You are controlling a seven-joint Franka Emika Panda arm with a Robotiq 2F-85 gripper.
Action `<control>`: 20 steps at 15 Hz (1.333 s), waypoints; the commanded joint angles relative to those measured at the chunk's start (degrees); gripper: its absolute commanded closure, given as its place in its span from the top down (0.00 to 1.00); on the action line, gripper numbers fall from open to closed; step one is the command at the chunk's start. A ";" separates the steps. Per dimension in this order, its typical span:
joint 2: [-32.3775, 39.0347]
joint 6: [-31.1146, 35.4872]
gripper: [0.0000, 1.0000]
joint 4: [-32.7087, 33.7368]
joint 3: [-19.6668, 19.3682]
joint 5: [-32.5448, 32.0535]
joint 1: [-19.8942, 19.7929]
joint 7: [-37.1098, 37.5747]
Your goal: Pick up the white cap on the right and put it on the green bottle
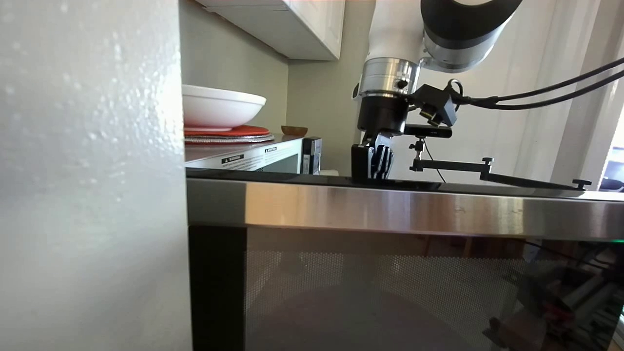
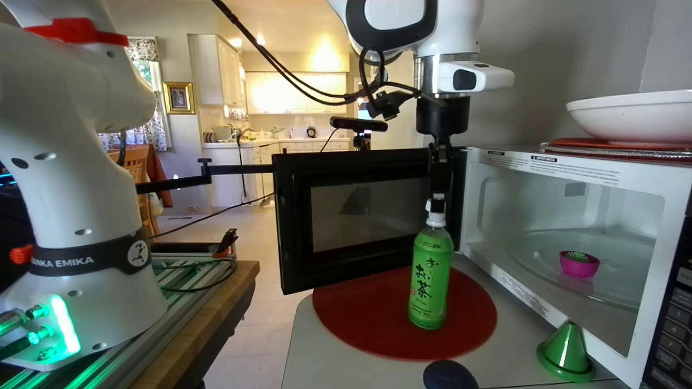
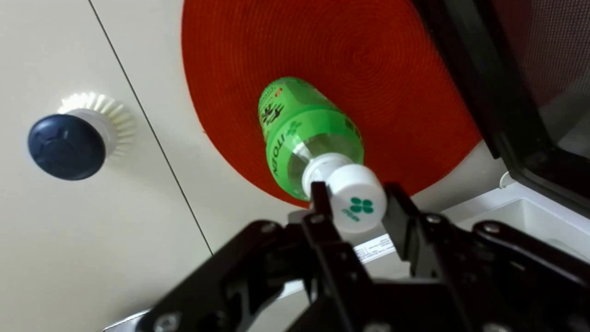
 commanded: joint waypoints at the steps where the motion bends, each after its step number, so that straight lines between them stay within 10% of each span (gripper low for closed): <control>1: 0.89 -1.30 0.08 1.27 -0.09 0.53 -0.02 -1.65; 20: -0.17 -3.19 0.08 0.96 -0.06 -3.44 -0.01 0.15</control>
